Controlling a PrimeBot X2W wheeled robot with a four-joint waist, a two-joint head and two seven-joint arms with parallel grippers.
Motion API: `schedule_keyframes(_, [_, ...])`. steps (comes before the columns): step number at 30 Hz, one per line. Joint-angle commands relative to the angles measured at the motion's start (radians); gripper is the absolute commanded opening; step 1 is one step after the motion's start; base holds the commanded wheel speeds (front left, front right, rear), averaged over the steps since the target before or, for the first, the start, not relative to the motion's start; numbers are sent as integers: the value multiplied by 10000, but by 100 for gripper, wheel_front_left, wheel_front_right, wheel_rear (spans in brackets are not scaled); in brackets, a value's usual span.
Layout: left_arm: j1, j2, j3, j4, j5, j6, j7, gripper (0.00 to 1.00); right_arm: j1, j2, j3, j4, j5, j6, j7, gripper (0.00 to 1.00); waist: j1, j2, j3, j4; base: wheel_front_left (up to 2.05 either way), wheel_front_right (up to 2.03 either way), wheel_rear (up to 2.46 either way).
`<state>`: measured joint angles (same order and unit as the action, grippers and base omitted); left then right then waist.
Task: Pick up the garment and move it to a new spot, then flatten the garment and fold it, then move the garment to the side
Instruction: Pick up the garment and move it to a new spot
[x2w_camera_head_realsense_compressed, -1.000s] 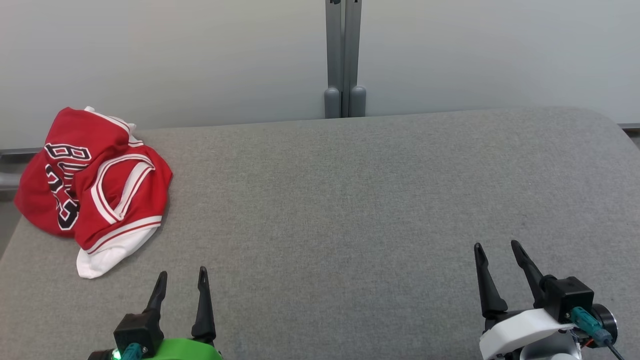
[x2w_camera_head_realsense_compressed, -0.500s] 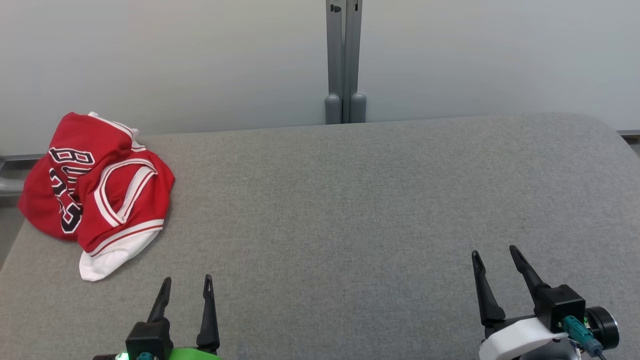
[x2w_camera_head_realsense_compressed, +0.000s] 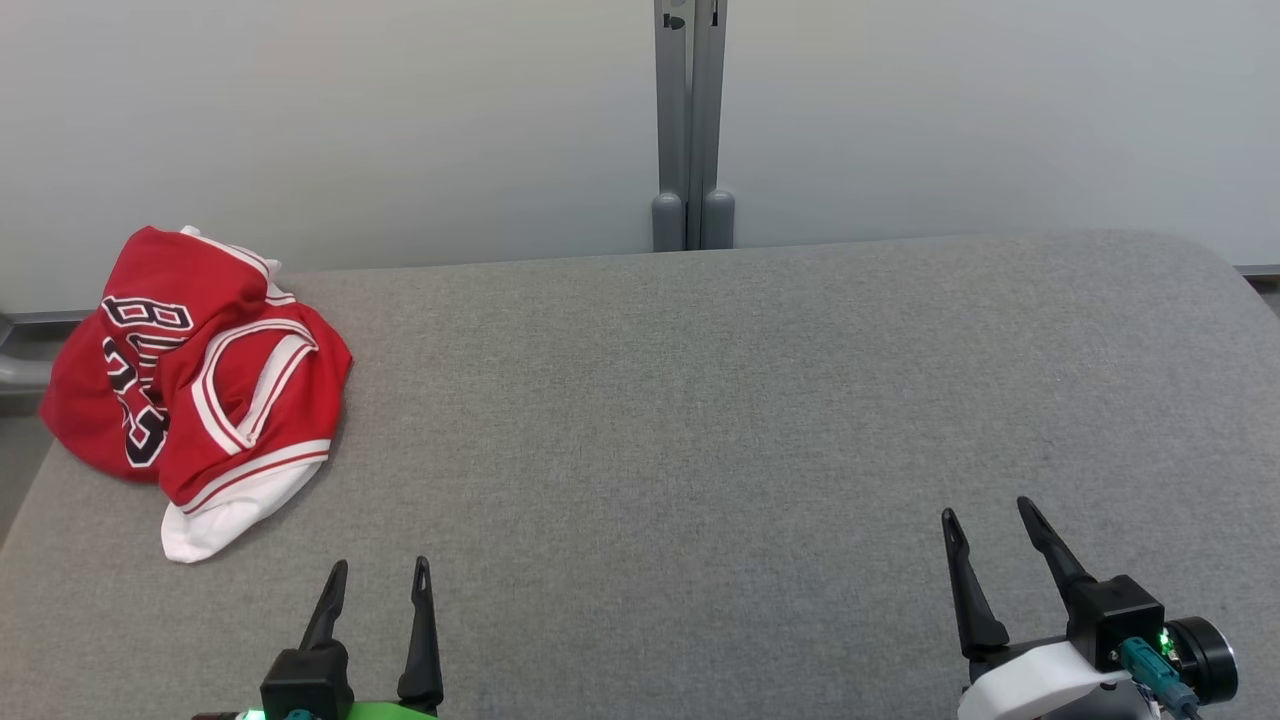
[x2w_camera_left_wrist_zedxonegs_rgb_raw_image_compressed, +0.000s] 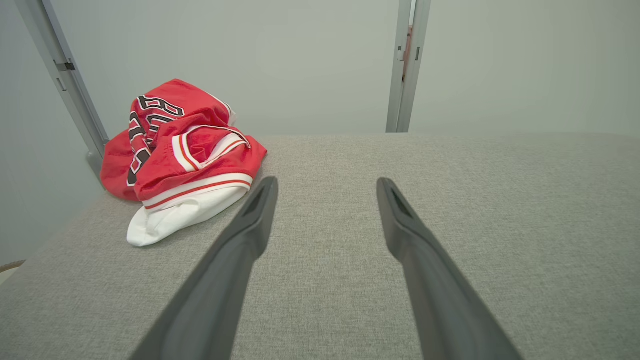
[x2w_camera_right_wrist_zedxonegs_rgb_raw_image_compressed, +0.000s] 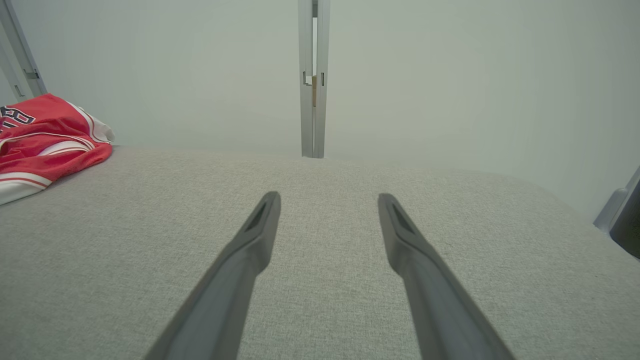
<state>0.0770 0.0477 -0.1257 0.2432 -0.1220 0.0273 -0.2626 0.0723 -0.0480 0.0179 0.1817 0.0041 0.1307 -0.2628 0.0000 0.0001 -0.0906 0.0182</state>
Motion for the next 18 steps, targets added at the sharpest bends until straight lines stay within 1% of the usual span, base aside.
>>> schedule_keyframes(1, [88, 54, 26, 20, -8, 20, -35, 100, 37, -42, -7, 31, 46, 1, -32, 100, 0, -1, 3, -1, 0, 0, 0])
schedule_keyframes(7, [46, 52, 9, 36, -11, 13, -35, 100, 48, -42, -58, 41, 66, 1, -32, 100, 0, -1, 7, 37, 0, 0, 0])
schedule_keyframes(9, [-7, 53, -29, 58, -15, -18, -35, 100, 118, -42, -127, 16, 88, 1, -32, 100, 0, -1, 1, 155, 0, 0, 0])
schedule_keyframes(13, [-160, 53, -99, 44, 49, -47, -35, 100, 218, -39, -259, -6, 159, 1, -32, 100, 0, -1, -32, 742, 0, 0, 0])
schedule_keyframes(18, [-267, 132, 43, -51, 119, -52, -33, 100, 128, -36, -238, -79, 309, 1, -32, 100, 0, -1, -11, 1904, 0, 0, 0])
